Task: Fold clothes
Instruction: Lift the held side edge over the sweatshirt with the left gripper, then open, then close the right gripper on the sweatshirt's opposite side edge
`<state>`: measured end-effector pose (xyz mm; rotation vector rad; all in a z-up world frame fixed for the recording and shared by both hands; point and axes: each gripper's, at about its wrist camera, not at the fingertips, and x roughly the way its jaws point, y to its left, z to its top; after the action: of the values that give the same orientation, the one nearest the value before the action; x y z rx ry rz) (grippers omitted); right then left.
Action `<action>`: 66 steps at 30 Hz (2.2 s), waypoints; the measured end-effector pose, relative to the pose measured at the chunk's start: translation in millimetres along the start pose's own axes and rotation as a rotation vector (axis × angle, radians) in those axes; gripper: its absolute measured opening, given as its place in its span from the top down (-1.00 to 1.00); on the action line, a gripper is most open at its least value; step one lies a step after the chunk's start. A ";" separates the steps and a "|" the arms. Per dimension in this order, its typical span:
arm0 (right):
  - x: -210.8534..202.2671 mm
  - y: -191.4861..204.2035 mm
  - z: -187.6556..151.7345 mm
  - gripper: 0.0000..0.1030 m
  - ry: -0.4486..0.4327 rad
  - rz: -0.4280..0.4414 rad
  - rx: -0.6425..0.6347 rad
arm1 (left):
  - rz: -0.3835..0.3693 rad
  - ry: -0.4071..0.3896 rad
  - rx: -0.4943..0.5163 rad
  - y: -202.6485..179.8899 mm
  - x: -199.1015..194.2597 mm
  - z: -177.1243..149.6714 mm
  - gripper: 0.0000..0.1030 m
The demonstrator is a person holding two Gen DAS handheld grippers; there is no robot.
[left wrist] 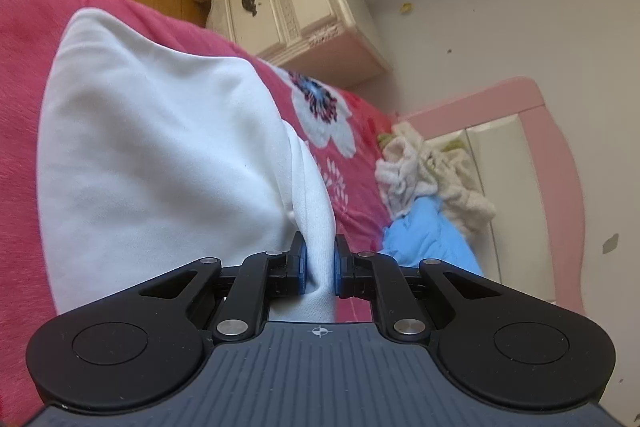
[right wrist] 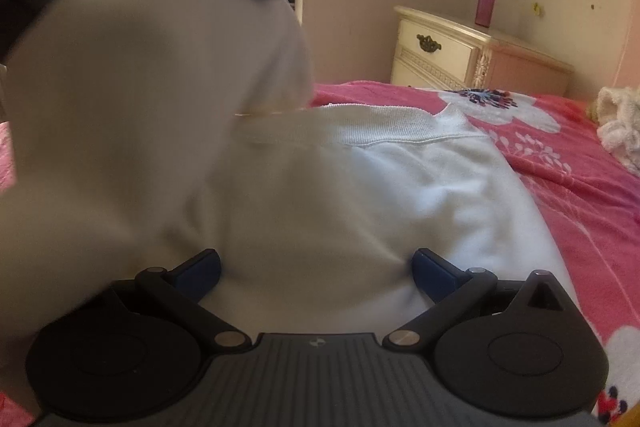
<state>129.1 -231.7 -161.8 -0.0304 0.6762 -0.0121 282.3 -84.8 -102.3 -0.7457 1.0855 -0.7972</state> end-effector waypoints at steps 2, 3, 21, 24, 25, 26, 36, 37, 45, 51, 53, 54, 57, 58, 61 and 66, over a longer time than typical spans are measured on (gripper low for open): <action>-7.9 -5.5 -2.6 -1.00 -0.003 -0.002 0.001 | -0.004 0.009 -0.002 0.3 5.9 -1.1 0.81; -11.9 -8.3 -3.8 -1.00 -0.005 -0.003 0.002 | -0.002 0.015 0.004 0.0 8.7 -1.9 0.81; -57.4 -49.9 -29.3 -1.00 0.018 0.050 0.148 | -0.049 0.184 -0.064 7.3 39.8 -24.5 -0.50; -57.3 -54.7 -29.6 -1.00 0.020 0.063 0.189 | -0.077 0.182 -0.052 1.0 28.6 -24.3 -0.75; -57.5 -56.3 -30.1 -1.00 0.021 0.067 0.202 | -0.084 0.178 -0.045 -2.7 27.4 -23.6 -0.86; -57.2 -58.0 -30.5 -1.00 0.022 0.069 0.213 | -0.090 0.173 -0.037 -6.5 26.2 -23.0 -0.89; -68.1 -79.2 -30.1 -0.99 -0.008 0.152 0.338 | -0.007 0.056 0.114 -20.9 -32.5 -6.0 -0.92; -71.4 -82.9 -29.9 -0.96 -0.015 0.171 0.355 | 0.043 0.056 0.165 -22.3 -37.0 -7.3 -0.91; -94.4 -97.5 -20.1 -0.87 -0.047 0.431 0.473 | 0.243 0.210 0.518 -19.6 -48.5 -48.4 -0.89; -68.7 -80.1 8.8 -0.87 0.030 0.416 0.528 | 0.319 0.313 0.713 -12.7 -39.7 -88.4 -0.89; -54.9 -79.9 13.0 -0.87 0.076 0.418 0.604 | 0.342 0.341 0.734 -9.4 -31.0 -97.8 -0.89; -49.9 -79.3 13.6 -0.87 0.093 0.407 0.628 | 0.355 0.354 0.744 -7.7 -26.4 -101.9 -0.89; -36.4 -77.6 14.5 -0.69 0.143 0.368 0.681 | 0.396 0.374 0.778 -5.5 -13.6 -113.6 -0.88; -32.8 -77.3 14.0 -0.53 0.157 0.355 0.688 | 0.409 0.375 0.789 -5.2 -10.0 -116.8 -0.88; -25.9 -79.4 9.2 -0.23 0.184 0.342 0.708 | 0.449 0.360 0.812 -4.2 -3.7 -124.0 -0.88; -29.8 -87.2 4.0 0.59 0.159 0.320 0.692 | 0.475 0.325 0.816 -3.0 -2.8 -131.0 -0.88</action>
<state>108.3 -318.1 -137.2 0.7505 0.8003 0.0599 156.8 -101.1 -136.7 0.3320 1.0391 -0.8625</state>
